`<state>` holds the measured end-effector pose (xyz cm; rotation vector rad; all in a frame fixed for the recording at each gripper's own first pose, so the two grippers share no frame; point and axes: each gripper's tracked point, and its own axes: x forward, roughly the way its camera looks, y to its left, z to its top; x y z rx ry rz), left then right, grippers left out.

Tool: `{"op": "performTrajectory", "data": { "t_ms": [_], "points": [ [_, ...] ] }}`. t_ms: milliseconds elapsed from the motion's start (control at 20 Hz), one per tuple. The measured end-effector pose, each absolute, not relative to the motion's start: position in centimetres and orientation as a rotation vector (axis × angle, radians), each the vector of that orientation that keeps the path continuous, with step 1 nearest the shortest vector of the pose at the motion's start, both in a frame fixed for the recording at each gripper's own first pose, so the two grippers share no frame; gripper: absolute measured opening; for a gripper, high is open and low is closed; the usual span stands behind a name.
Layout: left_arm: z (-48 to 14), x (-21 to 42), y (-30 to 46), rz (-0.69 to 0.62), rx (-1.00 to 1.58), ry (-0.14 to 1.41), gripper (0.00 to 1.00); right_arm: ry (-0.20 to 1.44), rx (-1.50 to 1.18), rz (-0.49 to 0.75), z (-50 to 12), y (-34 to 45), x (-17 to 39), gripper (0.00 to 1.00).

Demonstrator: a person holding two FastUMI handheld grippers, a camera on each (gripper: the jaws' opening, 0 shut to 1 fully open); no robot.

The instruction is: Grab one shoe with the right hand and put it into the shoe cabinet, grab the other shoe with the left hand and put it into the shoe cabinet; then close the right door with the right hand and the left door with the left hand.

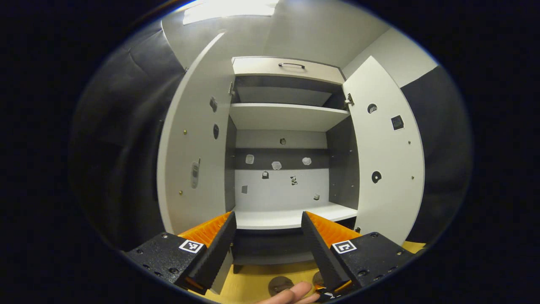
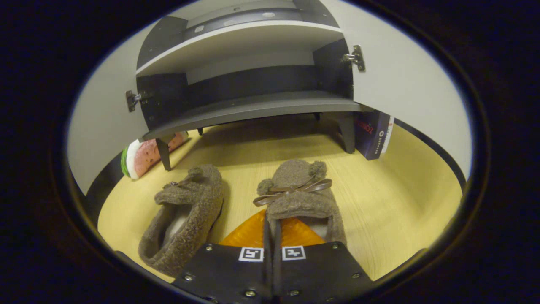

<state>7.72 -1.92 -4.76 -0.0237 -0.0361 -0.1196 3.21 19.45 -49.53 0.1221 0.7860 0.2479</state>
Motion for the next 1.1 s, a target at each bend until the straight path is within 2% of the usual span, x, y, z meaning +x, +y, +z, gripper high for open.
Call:
{"op": "performTrajectory", "data": {
  "t_ms": [350,750,1050,1100],
  "points": [
    [-7.5,11.0,-2.8,-0.176,-0.059,-0.011,0.95,0.646,0.192,0.332,-43.2,19.1,2.4,0.02],
    [-9.8,13.0,-2.6,-0.193,-0.031,0.021,0.95,0.51,0.093,0.301,-35.2,16.0,3.8,0.02],
    [-9.8,13.1,-2.5,-0.216,-0.038,0.022,0.95,0.421,0.05,0.309,-26.2,14.1,6.3,0.02],
    [-10.0,13.3,-2.1,-0.205,-0.039,0.025,0.95,0.404,0.039,0.314,-24.3,13.9,6.9,0.0]
  ]
}}
